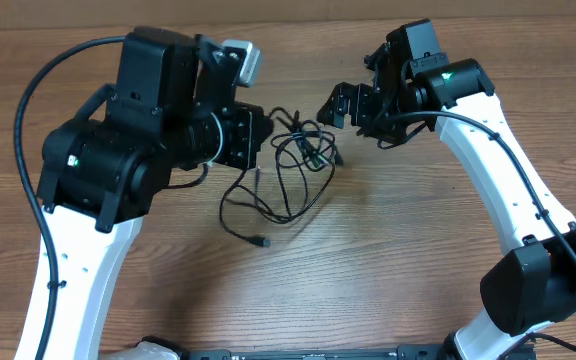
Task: Untangle cables
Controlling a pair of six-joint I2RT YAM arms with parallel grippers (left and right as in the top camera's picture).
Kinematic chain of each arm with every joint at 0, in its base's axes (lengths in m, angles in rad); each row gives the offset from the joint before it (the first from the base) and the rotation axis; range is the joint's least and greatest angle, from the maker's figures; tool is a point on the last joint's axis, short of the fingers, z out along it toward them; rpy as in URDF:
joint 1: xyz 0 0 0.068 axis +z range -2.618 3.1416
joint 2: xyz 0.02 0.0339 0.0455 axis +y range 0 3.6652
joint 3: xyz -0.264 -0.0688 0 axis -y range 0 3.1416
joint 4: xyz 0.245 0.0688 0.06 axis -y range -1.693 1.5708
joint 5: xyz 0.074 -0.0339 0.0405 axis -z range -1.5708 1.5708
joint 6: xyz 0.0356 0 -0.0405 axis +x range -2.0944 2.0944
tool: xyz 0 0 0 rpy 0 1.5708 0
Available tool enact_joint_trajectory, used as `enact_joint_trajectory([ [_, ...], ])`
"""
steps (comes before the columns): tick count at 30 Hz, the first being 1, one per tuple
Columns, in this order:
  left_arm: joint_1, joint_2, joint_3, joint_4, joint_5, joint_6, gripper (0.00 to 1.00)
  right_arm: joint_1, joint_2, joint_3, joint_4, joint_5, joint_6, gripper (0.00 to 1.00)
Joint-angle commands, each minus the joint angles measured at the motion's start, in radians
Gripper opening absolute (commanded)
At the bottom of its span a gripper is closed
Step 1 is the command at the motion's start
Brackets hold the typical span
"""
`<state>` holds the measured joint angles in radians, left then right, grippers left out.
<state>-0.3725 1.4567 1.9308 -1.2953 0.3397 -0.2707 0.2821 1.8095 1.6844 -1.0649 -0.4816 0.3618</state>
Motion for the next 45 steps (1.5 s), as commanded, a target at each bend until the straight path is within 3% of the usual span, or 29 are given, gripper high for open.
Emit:
enact_joint_trajectory([
  [1,-0.001,0.032,0.014,-0.039,-0.235,-0.108,0.04,0.003,0.0,-0.008,0.043,-0.235,-0.03,1.0],
  [6,-0.001,0.156,0.014,-0.112,-0.259,-0.138,0.04,0.005,0.0,-0.008,0.065,-0.283,-0.048,1.0],
  [11,-0.002,0.214,0.014,-0.079,-0.095,-0.118,0.04,0.022,0.0,-0.008,0.041,-0.253,-0.082,1.0],
  [20,-0.008,0.203,0.014,-0.006,0.002,-0.107,0.04,0.076,0.0,-0.01,0.031,-0.065,-0.066,1.0],
  [24,-0.008,0.19,0.015,0.001,0.002,-0.107,0.04,0.084,0.0,-0.022,0.028,0.06,0.013,1.0],
  [35,-0.008,0.096,0.016,0.031,0.058,-0.107,0.04,0.082,0.0,-0.132,0.107,0.126,0.031,1.0],
  [40,-0.007,0.062,0.016,0.024,0.008,-0.107,0.04,0.081,0.0,-0.136,0.099,0.278,0.092,1.0],
  [45,-0.007,0.057,0.016,-0.06,-0.227,-0.173,0.04,0.069,0.0,-0.136,0.043,0.465,0.162,1.0],
])
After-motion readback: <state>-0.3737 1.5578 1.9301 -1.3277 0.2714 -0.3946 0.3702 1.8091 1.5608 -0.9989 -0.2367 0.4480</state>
